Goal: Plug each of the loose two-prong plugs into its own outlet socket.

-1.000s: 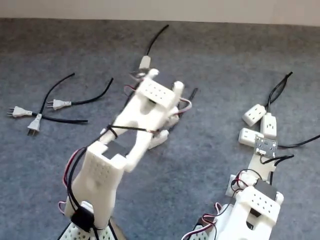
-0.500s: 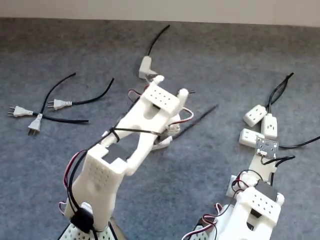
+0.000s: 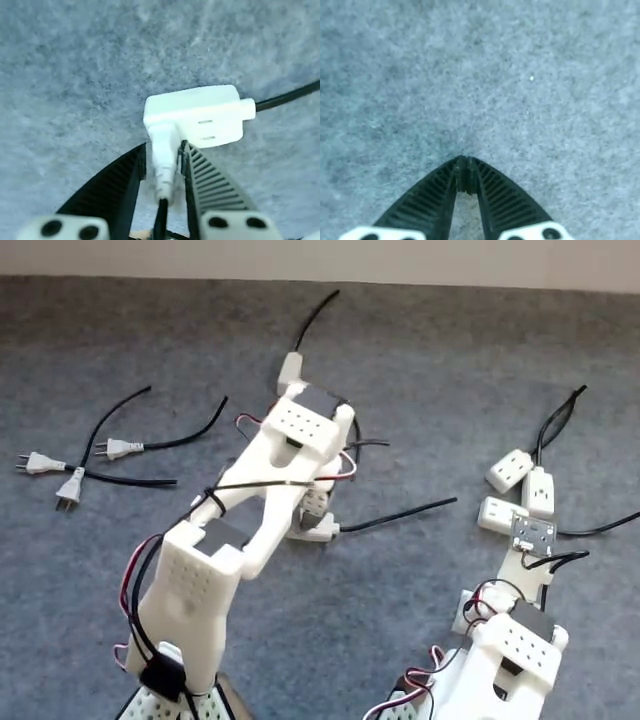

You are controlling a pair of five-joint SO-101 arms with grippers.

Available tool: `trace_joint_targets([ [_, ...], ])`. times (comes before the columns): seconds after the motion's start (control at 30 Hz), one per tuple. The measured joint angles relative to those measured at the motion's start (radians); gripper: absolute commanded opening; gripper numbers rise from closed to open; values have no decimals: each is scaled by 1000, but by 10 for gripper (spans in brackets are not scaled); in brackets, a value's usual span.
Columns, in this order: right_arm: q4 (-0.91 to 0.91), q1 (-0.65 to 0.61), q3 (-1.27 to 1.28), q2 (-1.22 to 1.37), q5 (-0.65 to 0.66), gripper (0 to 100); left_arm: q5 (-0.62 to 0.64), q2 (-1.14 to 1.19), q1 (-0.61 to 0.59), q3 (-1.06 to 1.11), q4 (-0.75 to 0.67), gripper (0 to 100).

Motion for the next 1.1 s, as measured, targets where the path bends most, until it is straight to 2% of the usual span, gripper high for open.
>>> trace_joint_targets([
  [0.13, -8, 0, 0, 0, 0, 8, -152, -74, 0, 9, 0, 162],
  [0.43, -8, 0, 0, 0, 0, 8, -605, -155, 23, 28, -8, 214],
  [0.63, -8, 0, 3, 0, 0, 8, -773, -155, 34, 28, -8, 211],
  [0.83, -8, 0, 3, 0, 0, 8, -868, -155, 38, 28, -77, 214],
  [1.1, -8, 0, 3, 0, 0, 8, -872, -146, 38, 28, -133, 215],
])
